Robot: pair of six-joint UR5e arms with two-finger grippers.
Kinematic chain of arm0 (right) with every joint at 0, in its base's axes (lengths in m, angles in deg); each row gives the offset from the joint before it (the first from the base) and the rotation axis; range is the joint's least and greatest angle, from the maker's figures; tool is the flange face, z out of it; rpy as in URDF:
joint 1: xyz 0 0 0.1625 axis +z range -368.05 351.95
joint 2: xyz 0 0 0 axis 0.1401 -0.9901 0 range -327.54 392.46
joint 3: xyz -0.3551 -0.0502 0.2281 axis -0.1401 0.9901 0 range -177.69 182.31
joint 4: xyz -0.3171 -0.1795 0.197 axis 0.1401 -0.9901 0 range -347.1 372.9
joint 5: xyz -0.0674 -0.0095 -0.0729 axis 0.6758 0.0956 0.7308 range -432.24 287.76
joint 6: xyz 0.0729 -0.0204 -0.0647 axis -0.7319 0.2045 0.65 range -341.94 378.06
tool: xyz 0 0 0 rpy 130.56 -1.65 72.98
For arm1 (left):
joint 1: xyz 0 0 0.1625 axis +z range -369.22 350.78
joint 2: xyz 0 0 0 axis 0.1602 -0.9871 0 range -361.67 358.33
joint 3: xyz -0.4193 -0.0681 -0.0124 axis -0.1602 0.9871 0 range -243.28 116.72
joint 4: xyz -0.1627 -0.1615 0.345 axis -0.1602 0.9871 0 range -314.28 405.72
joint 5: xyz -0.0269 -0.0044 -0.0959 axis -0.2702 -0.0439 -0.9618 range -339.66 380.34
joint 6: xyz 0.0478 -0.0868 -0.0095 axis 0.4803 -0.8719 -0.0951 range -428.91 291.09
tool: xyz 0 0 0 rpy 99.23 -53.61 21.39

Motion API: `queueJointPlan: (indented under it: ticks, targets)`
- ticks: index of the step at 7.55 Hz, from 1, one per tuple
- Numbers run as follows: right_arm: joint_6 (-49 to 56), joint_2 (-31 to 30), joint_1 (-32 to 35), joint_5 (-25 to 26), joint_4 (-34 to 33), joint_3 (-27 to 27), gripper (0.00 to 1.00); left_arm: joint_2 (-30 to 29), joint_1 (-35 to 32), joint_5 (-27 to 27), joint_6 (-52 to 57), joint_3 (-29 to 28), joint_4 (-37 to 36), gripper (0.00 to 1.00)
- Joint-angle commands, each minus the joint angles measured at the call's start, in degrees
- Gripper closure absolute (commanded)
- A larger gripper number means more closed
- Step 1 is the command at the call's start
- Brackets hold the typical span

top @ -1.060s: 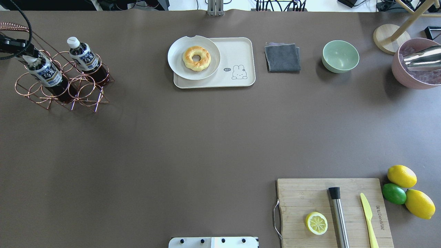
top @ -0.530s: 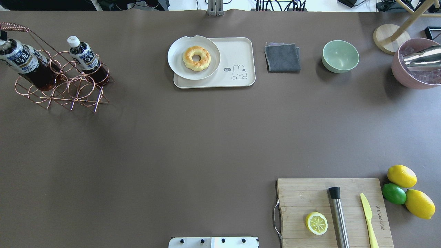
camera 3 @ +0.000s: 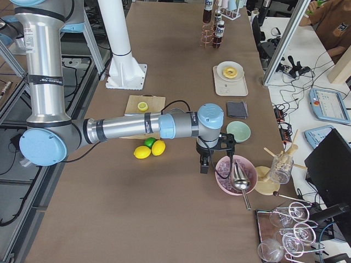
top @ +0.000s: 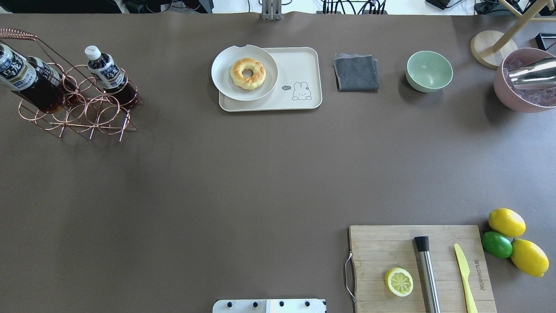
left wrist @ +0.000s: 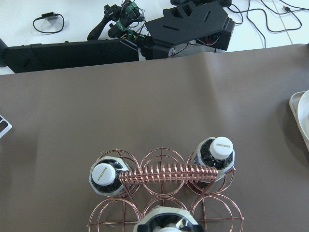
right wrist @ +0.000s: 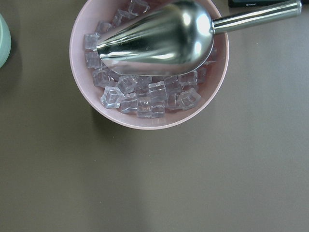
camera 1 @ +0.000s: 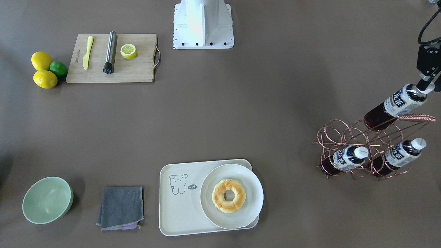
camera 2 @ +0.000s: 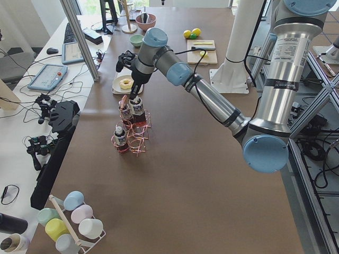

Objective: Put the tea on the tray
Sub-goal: 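Close the left gripper on the bottle cap and lift it from the rack, then carry the tea bottle with the left gripper toward the table center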

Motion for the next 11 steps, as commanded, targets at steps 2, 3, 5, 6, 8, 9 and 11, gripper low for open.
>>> queueJointPlan:
  ticks: [2, 3, 5, 6, 8, 9, 11]
  targets:
    - [0.1, -0.3, 0.1, -0.1, 0.0, -0.4, 0.0, 4.5, 4.5, -3.4, -8.3, 12.9, -4.6, 1.0]
    - [0.3, -0.3, 0.1, 0.0, 0.0, -0.1, 0.0, 4.3, 7.2, -2.4, -10.7, 13.6, -4.8, 1.0]
    - [0.5, -0.5, 0.1, 0.2, 0.1, 0.0, 0.0, -1.3, 19.9, 8.5, -21.6, 14.2, -8.8, 1.0]
    - [0.1, -0.7, 0.1, 0.2, 0.1, -0.3, 0.0, -10.1, 24.6, 12.3, -26.0, 14.2, -17.2, 1.0]
    - [0.5, -1.1, 0.0, 0.1, 0.1, -0.5, 0.0, -24.9, 32.6, 19.1, -32.8, 13.2, -31.4, 1.0]
    - [0.6, -1.2, 0.1, 0.0, 0.1, -0.4, 0.0, -28.6, 35.2, 22.2, -34.7, 8.8, -31.4, 1.0]
    - [0.8, -1.2, 0.1, 0.1, 0.1, -0.6, 0.0, -38.2, 41.5, 28.0, -39.7, -1.2, -31.5, 1.0]
